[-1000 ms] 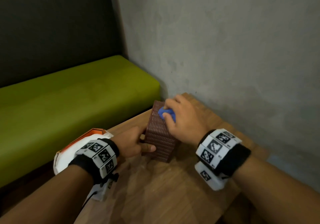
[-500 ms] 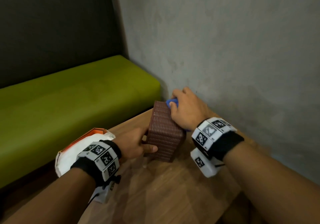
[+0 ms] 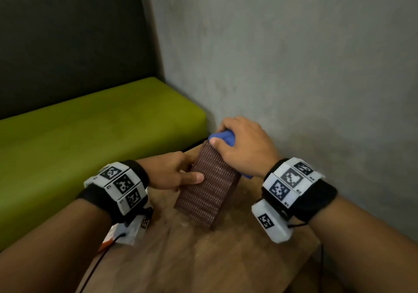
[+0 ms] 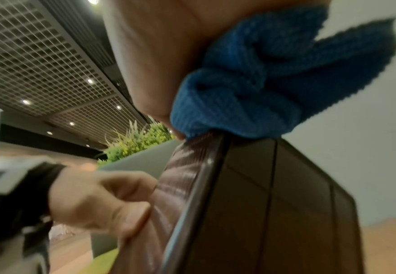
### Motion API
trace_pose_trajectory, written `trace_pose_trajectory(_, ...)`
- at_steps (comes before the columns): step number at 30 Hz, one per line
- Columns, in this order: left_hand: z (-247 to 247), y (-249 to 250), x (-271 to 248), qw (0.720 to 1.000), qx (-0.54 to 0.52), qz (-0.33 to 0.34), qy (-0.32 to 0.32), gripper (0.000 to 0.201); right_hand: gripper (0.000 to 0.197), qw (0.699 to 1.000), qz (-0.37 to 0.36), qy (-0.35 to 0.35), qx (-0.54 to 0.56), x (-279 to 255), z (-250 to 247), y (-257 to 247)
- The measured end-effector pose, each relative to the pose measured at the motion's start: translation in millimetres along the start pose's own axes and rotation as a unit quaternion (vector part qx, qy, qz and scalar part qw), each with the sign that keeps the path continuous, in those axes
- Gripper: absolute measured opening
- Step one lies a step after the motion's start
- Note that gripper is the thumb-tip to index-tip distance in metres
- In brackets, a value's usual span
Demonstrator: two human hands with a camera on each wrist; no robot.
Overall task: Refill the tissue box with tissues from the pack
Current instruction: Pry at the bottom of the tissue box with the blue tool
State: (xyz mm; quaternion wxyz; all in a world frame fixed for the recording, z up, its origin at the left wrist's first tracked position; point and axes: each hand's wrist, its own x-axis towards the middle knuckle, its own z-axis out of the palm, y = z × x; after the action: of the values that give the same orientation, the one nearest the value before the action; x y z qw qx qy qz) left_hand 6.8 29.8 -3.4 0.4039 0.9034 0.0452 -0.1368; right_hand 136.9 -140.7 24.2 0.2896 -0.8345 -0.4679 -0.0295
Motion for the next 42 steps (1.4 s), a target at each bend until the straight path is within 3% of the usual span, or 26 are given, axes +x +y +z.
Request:
trace_pose_trajectory(4,-0.8,-0.5,10.2,0.998,-0.007,-0.056,0.005,0.05,0.021,0.999,0.029,-0.003,0.029,5.4,6.2,9.8)
trace_pose_trajectory(9,16.5,2.8,34.5,0.989,-0.035,-0.09,0.11,0.045,0.034,0.982,0.143,-0.101,0.068,7.6,14.9,52.3)
trace_pose_trajectory(13,30.2,2.2,37.0,0.99,0.003,-0.079,0.116,0.038,0.03,0.963,0.205,-0.078,0.157,-15.7,39.2,68.9)
trace_pose_trajectory(16,31.3,5.1,26.4,0.988,0.014,-0.059,0.142,0.031,0.025,0.963,0.215,-0.055,0.153,-14.3,43.5,66.3)
trace_pose_trajectory(18,33.2,9.9,11.8,0.983,0.025,-0.019,0.18,0.033,0.023,0.969,0.212,-0.04,0.116,-9.7,45.7,65.4)
trace_pose_trajectory(21,44.0,6.8,-13.8,0.981,0.108,-0.059,0.15,0.1,0.017,0.981,0.188,-0.021,0.039,-8.1,53.0,61.9)
trace_pose_trajectory(23,54.4,-2.5,-20.7,0.966,0.172,-0.118,0.152,0.124,0.018,0.992,0.123,0.005,0.007,-11.5,55.5,54.6)
trace_pose_trajectory(26,63.9,-11.6,-16.5,0.963,0.134,-0.118,0.202,0.116,0.028,0.998,-0.048,-0.011,-0.049,-26.5,60.0,29.1)
trace_pose_trajectory(28,66.6,-15.7,-15.1,0.965,0.101,-0.113,0.216,0.113,0.031,0.992,-0.11,-0.041,-0.048,-40.0,63.9,13.4)
trace_pose_trajectory(30,67.2,-18.6,-16.8,0.966,0.073,-0.116,0.219,0.112,0.028,0.994,-0.095,-0.036,-0.028,-38.2,61.0,19.4)
trace_pose_trajectory(34,67.2,-20.8,-13.9,0.964,0.073,-0.131,0.22,0.116,0.025,0.998,0.038,0.01,-0.046,-19.7,51.2,42.5)
trace_pose_trajectory(35,67.4,-21.3,-12.0,0.964,0.072,-0.128,0.224,0.115,0.028,0.998,0.039,0.013,-0.046,-21.2,53.4,37.3)
trace_pose_trajectory(39,68.5,-28.4,-12.9,0.964,0.017,-0.115,0.239,0.104,0.028,0.997,-0.072,-0.038,0.0,-45.5,65.9,3.3)
trace_pose_trajectory(42,67.0,-26.0,-15.0,0.962,0.024,-0.119,0.246,0.105,0.02,1.0,0.002,-0.004,0.001,-34.4,56.3,27.3)
